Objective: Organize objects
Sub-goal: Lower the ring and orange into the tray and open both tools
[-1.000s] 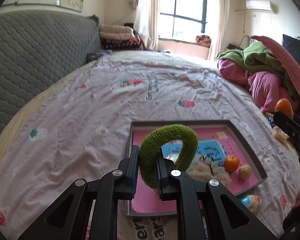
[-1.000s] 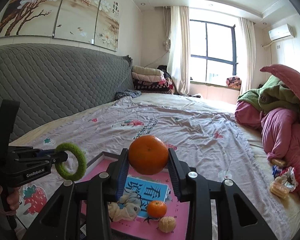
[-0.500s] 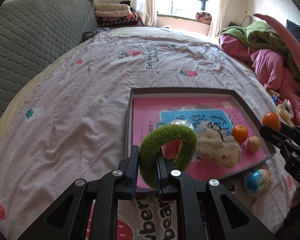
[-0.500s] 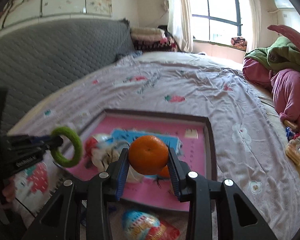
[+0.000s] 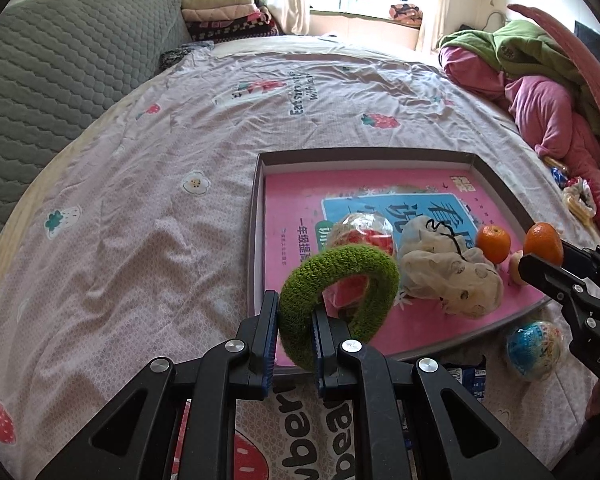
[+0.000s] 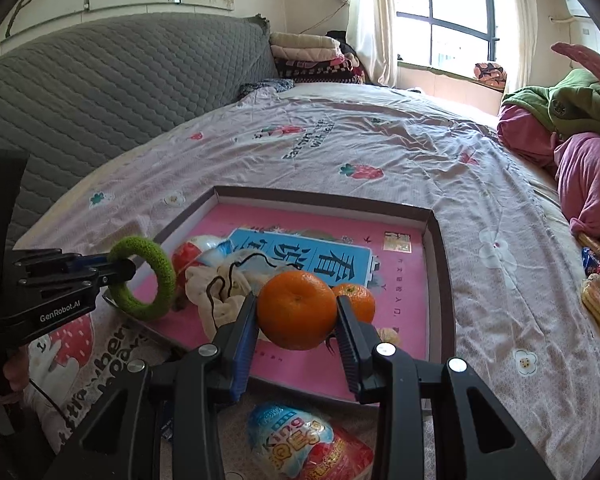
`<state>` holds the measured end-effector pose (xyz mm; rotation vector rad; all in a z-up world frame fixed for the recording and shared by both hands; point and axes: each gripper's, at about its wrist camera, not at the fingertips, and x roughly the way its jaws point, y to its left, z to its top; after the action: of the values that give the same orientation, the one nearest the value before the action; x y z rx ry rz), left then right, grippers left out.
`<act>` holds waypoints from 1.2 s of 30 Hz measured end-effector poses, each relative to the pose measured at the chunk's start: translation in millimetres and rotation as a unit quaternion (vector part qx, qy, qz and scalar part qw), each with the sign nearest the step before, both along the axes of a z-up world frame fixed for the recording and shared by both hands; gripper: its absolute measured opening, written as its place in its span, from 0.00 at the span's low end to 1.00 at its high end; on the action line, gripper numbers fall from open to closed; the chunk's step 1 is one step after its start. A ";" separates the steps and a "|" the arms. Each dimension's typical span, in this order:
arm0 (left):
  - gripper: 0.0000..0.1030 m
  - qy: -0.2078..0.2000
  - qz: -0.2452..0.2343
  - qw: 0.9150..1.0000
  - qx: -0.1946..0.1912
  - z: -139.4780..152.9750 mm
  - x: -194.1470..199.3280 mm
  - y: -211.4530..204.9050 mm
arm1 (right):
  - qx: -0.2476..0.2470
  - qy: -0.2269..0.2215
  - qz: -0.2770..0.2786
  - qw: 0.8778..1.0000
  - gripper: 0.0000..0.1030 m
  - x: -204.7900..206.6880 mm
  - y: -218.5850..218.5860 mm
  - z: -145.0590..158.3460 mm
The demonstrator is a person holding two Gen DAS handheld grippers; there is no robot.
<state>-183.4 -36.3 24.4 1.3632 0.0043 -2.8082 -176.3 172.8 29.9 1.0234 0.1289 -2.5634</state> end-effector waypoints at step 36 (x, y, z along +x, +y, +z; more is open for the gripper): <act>0.26 -0.072 -0.027 0.997 0.011 -35.2 -27.3 14.9 | 0.008 -0.109 0.001 0.994 0.38 -25.5 -9.8 -40.4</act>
<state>-210.7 -21.4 -10.7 1.5904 -0.0050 -2.7529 -201.8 163.0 -10.5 1.3007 0.0917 -2.4322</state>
